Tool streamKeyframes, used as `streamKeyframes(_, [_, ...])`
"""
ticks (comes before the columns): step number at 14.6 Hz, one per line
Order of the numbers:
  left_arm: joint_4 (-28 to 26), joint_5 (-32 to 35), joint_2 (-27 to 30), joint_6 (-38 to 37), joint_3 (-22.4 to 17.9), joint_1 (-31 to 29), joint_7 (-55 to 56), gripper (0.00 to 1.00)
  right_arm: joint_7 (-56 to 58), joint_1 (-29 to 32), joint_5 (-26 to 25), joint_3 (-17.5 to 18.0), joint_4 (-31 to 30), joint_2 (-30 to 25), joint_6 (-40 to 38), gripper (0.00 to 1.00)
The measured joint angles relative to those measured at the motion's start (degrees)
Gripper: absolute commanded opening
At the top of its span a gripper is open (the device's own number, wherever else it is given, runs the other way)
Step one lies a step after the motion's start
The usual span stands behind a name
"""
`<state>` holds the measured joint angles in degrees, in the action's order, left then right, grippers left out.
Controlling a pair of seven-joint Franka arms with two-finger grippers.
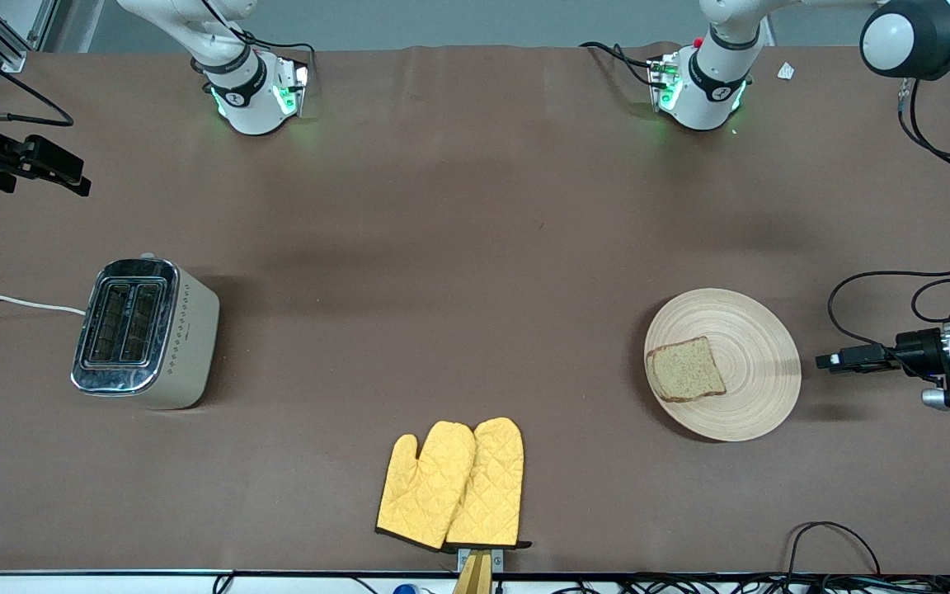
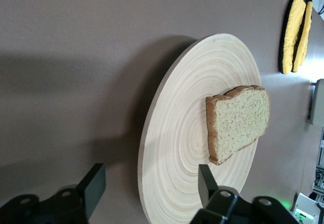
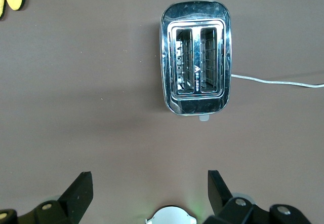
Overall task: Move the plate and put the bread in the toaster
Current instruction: 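Grasp the plate rim with the left gripper while the right gripper moves out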
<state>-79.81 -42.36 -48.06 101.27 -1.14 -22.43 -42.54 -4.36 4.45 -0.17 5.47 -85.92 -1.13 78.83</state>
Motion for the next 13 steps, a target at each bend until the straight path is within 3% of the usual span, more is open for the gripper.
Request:
streamKeyframes(5, [0.12, -2.02, -3.43, 0.0, 0.21, -0.07, -4.73, 0.5, 0.02, -0.86, 0.02, 0.07, -0.02, 0.0, -0.43, 1.0])
streamKeyframes(10, [0.19, -3.89, -5.25, -0.01, 0.54, 0.09, -9.33, 0.14, -0.01, -1.67, 0.56, 0.1, -0.69, 0.0, -0.96, 1.0])
streamKeyframes(13, [0.77, -5.12, -5.16, -1.67, 0.9, -0.16, -9.66, 0.01, -0.11, -2.43, 1.81, 0.1, -0.8, 0.01, -0.96, 1.0])
